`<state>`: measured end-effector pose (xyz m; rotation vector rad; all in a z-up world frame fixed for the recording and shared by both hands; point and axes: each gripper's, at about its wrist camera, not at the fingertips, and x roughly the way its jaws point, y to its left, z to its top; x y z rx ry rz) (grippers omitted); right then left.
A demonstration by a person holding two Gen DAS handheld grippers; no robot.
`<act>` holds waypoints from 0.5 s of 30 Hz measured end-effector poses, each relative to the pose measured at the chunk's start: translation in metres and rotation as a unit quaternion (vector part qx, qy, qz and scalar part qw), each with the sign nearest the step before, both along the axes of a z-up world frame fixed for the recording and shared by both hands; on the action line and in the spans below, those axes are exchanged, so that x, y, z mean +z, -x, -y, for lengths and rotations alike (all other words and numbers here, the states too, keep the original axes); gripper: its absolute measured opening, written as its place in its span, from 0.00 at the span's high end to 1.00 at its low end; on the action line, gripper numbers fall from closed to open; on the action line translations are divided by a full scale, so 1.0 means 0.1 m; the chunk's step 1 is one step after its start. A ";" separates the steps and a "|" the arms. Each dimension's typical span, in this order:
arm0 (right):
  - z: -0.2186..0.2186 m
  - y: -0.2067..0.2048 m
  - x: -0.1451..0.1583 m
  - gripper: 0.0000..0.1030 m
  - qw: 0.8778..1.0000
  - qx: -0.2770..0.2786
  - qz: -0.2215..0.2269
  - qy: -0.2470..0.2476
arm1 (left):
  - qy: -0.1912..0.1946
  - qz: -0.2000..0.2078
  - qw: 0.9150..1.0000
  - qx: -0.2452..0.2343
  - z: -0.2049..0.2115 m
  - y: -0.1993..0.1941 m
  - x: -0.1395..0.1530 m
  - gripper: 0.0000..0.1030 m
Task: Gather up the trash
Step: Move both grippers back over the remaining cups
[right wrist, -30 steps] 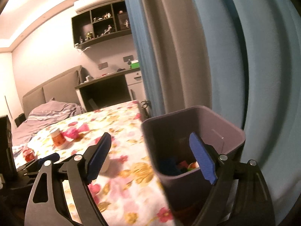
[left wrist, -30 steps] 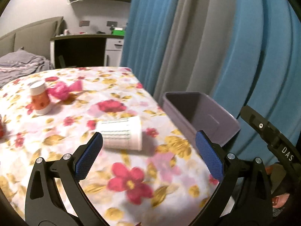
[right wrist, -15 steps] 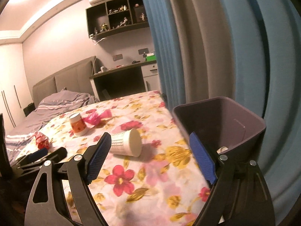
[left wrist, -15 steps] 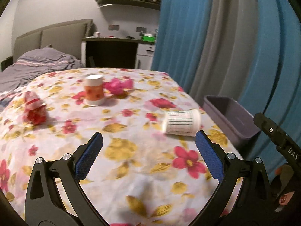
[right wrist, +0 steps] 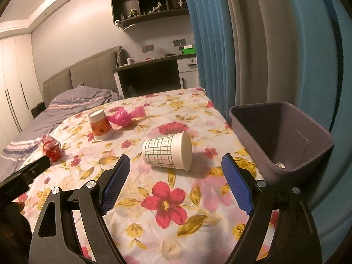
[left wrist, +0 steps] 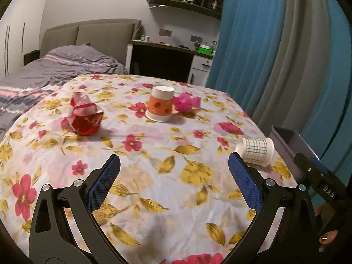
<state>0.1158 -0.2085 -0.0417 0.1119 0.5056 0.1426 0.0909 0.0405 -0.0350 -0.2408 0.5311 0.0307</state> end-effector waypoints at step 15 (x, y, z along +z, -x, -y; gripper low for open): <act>-0.41 -0.60 -0.20 0.08 0.997 -0.022 -0.053 0.048 | 0.017 0.002 1.000 0.024 -0.30 0.00 -0.04 0.06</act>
